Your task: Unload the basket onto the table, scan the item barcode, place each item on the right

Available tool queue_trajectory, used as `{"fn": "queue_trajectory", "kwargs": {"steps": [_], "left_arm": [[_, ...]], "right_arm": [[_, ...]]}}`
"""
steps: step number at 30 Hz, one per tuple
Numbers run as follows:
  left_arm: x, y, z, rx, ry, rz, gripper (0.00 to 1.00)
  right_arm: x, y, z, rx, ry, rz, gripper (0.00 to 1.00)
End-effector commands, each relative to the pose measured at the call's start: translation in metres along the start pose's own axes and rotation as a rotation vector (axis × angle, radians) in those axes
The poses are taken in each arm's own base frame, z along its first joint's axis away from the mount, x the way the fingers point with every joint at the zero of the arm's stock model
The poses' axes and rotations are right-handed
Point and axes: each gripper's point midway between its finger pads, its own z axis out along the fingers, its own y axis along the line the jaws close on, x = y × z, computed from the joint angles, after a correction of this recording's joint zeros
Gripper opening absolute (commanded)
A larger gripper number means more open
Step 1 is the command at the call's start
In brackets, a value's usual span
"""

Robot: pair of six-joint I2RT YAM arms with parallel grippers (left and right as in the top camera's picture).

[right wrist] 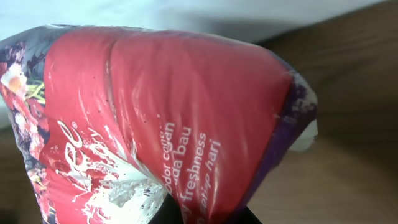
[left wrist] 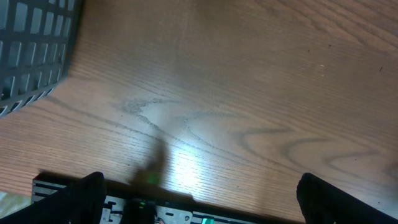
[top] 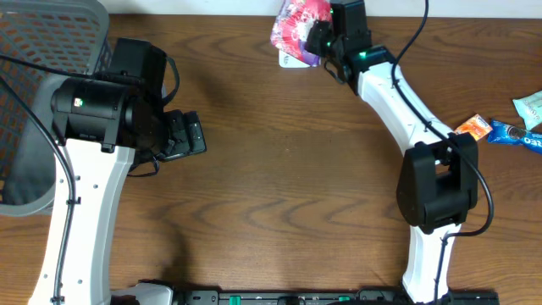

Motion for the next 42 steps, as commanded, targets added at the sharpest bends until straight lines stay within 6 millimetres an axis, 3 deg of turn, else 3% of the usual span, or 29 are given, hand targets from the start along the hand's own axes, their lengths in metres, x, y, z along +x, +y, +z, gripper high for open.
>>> {"fn": "queue_trajectory", "kwargs": {"steps": [1, 7, 8, 11, 19, 21, 23, 24, 27, 33, 34, 36, 42], "left_arm": [[-0.001, 0.003, 0.002, -0.016, 0.002, 0.011, 0.98], [-0.001, 0.003, 0.002, -0.016, 0.002, 0.011, 0.98], [-0.001, 0.003, 0.002, -0.015, 0.002, 0.011, 0.98], [-0.001, 0.003, 0.002, -0.016, 0.002, 0.011, 0.98], [-0.001, 0.003, 0.002, -0.016, 0.003, 0.011, 0.98], [-0.001, 0.003, 0.002, -0.016, 0.003, 0.011, 0.98], [-0.001, 0.003, 0.002, -0.016, 0.003, 0.011, 0.98], [-0.001, 0.003, 0.002, -0.016, 0.002, 0.011, 0.98], [-0.001, 0.003, 0.002, -0.016, 0.003, 0.011, 0.98], [-0.001, 0.003, 0.002, -0.016, 0.002, 0.011, 0.98], [-0.001, 0.003, 0.002, -0.016, 0.002, 0.01, 0.98], [-0.001, 0.003, 0.002, -0.016, 0.002, 0.01, 0.98], [-0.001, 0.003, 0.002, -0.016, 0.003, 0.011, 0.98]], "right_arm": [[-0.049, -0.041, -0.039, 0.117, -0.089, 0.002, 0.01], [-0.077, -0.162, -0.107, 0.489, -0.102, 0.1, 0.01], [-0.079, -0.19, -0.125, 0.576, -0.1, 0.118, 0.01], [-0.076, -0.239, -0.156, 0.736, -0.058, 0.115, 0.02], [-0.057, -0.341, -0.215, 0.983, 0.047, 0.218, 0.22], [-0.055, -0.356, -0.219, 0.974, 0.053, 0.26, 0.49], [-0.05, -0.364, -0.217, 0.928, 0.073, 0.304, 0.79], [-0.047, -0.366, -0.215, 0.901, 0.087, 0.321, 0.82], [-0.037, -0.36, -0.197, 0.78, 0.149, 0.344, 0.83], [-0.011, -0.329, -0.162, 0.521, 0.304, 0.291, 0.84], [-0.005, -0.325, -0.162, 0.505, 0.327, 0.299, 0.84], [0.006, -0.317, -0.164, 0.503, 0.373, 0.336, 0.95], [0.024, -0.285, -0.178, 0.492, 0.449, 0.384, 0.96]]}}
